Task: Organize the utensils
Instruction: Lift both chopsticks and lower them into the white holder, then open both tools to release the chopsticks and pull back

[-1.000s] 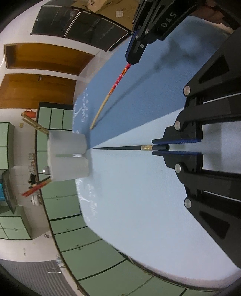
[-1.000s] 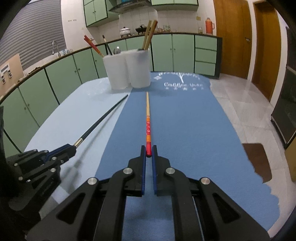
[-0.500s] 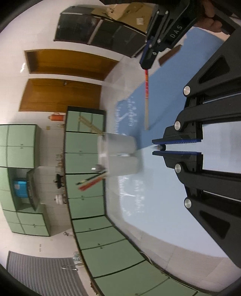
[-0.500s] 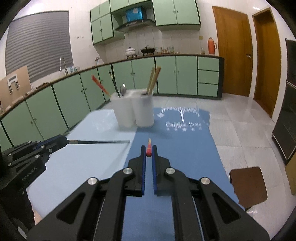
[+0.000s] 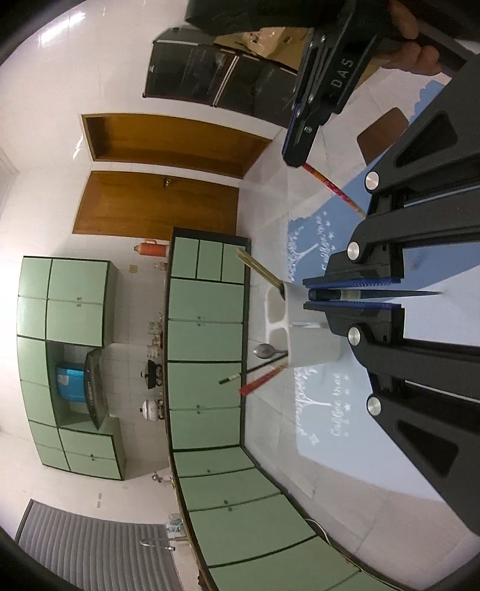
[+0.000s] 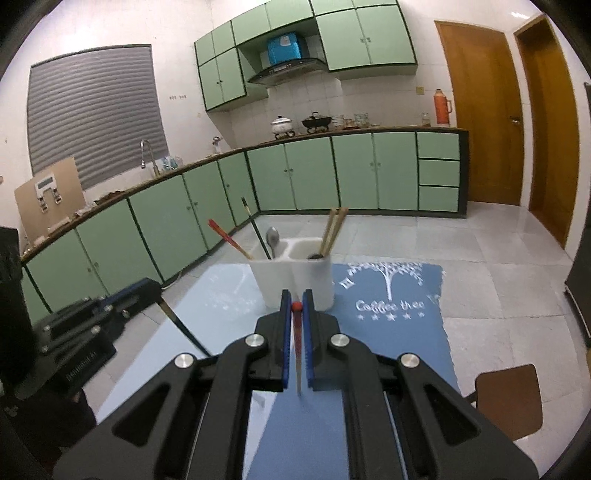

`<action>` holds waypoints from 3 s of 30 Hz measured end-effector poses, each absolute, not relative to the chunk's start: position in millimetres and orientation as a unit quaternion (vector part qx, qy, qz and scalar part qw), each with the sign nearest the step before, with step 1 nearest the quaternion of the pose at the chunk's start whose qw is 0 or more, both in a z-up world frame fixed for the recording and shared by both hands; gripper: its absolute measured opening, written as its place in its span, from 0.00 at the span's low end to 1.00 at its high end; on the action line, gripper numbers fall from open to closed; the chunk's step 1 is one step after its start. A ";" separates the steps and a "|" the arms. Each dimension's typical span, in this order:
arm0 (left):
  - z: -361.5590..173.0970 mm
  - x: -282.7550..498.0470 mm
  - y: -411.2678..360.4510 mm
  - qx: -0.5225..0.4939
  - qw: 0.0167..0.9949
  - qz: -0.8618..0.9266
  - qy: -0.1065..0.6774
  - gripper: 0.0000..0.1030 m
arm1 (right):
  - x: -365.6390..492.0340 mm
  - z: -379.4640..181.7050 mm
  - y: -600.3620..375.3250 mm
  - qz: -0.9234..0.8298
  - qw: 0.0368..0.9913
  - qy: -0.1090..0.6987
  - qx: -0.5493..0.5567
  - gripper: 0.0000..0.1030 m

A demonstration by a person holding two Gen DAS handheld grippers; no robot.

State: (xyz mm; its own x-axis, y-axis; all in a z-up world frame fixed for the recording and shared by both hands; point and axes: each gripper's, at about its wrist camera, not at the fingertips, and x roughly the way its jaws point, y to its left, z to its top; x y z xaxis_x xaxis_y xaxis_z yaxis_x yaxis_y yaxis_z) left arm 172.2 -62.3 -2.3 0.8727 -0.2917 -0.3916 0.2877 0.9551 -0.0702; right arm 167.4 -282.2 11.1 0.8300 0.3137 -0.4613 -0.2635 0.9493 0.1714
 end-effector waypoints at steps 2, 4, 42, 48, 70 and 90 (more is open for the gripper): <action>2.3 174.1 -62.4 -0.005 0.968 -0.154 0.197 0.06 | 173.3 20.7 -279.7 0.162 0.954 0.249 0.051 0.05; 6.9 176.4 -61.5 -0.007 0.968 -0.158 0.193 0.06 | 178.3 27.4 -275.7 0.167 0.953 0.248 0.048 0.05; 73.7 351.9 -60.1 -0.012 0.992 -0.109 0.058 0.06 | 371.7 114.6 -260.5 0.128 0.983 0.124 0.034 0.05; 36.7 381.5 -60.5 -0.017 0.986 -0.116 0.116 0.06 | 399.8 77.4 -257.5 0.133 0.976 0.170 0.032 0.05; 24.8 315.0 -35.9 -0.015 0.984 -0.102 0.143 0.54 | 318.0 32.2 -285.9 0.098 0.975 0.192 0.057 0.38; 7.3 199.3 -30.3 -0.008 0.977 -0.095 0.191 0.91 | 188.2 -3.7 -272.0 0.134 0.962 0.237 0.035 0.84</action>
State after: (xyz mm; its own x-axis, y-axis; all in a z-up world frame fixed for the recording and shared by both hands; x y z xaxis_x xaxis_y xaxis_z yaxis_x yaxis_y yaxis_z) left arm 199.3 -30.3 7.3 0.9091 -0.1889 -0.3714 0.1825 0.9818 -0.0526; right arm 188.2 -272.0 -3.7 0.8515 0.2740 -0.4470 -0.2410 0.9617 0.1303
